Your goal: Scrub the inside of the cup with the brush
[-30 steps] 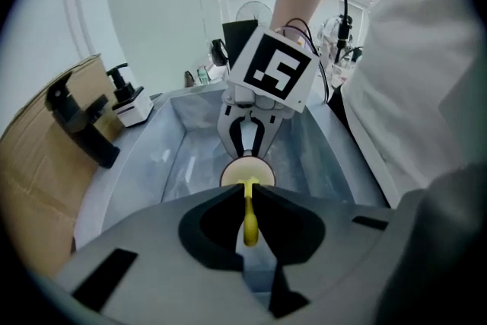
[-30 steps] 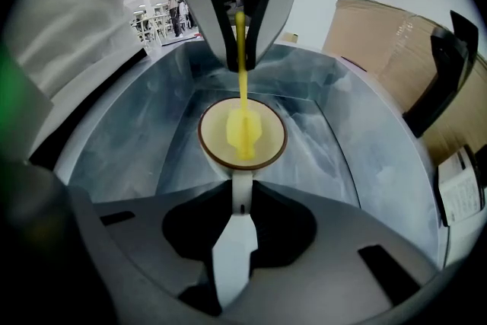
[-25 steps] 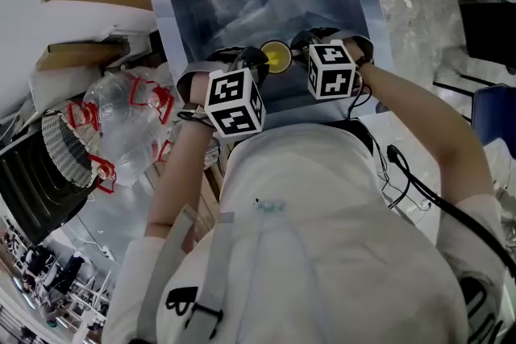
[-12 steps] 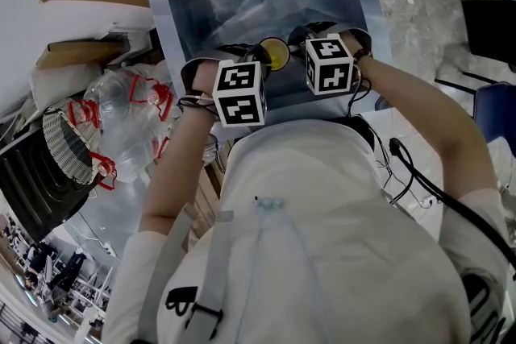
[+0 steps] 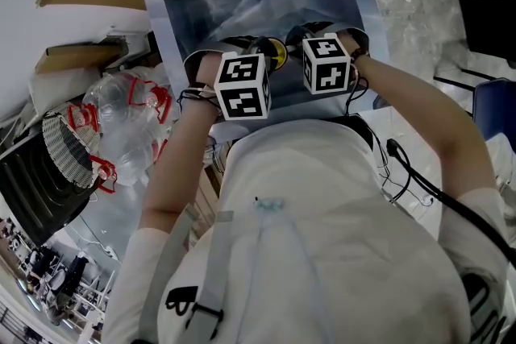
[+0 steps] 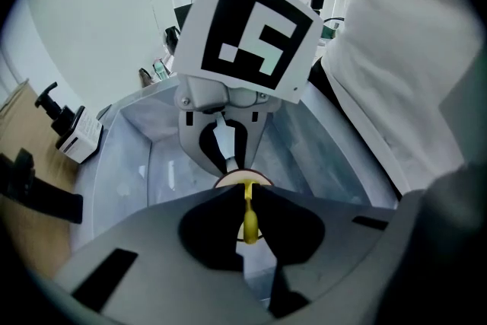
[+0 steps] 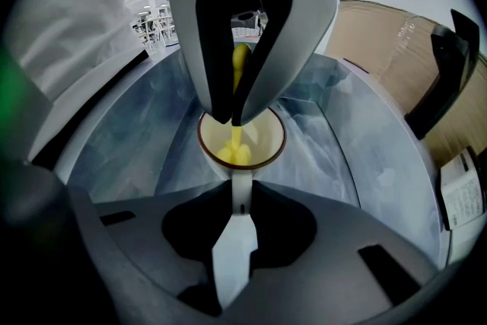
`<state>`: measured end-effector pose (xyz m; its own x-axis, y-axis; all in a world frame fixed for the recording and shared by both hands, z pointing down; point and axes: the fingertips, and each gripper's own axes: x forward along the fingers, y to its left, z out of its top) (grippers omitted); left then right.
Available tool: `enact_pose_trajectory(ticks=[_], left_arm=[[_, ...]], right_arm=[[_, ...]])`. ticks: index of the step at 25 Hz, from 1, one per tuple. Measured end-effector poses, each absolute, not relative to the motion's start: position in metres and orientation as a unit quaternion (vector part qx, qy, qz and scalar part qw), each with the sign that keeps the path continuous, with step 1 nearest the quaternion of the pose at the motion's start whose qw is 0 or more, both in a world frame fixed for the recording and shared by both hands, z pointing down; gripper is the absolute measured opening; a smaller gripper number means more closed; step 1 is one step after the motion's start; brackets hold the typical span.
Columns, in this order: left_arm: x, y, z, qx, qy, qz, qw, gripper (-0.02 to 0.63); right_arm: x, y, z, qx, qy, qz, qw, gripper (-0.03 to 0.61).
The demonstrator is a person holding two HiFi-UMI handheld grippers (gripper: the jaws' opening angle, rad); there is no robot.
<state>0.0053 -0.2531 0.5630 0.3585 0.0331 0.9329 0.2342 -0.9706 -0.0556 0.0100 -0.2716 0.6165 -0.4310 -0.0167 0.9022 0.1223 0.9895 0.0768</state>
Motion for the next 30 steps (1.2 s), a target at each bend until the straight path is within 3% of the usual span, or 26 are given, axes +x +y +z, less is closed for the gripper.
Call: enact_pose_trajectory(ticks=[16,30], left_arm=[[-0.022,-0.266,0.568,-0.784,-0.074,-0.607,0.105,0.035],[-0.019,-0.249,0.571,-0.798,-0.091,-0.593,0.06,0.035]], right_arm=[[0.01,-0.274,0.616,-0.022,-0.842,-0.059,0.536,0.072],[0.011,-0.273,0.617,-0.017,-0.837,-0.056,0.544,0.072]])
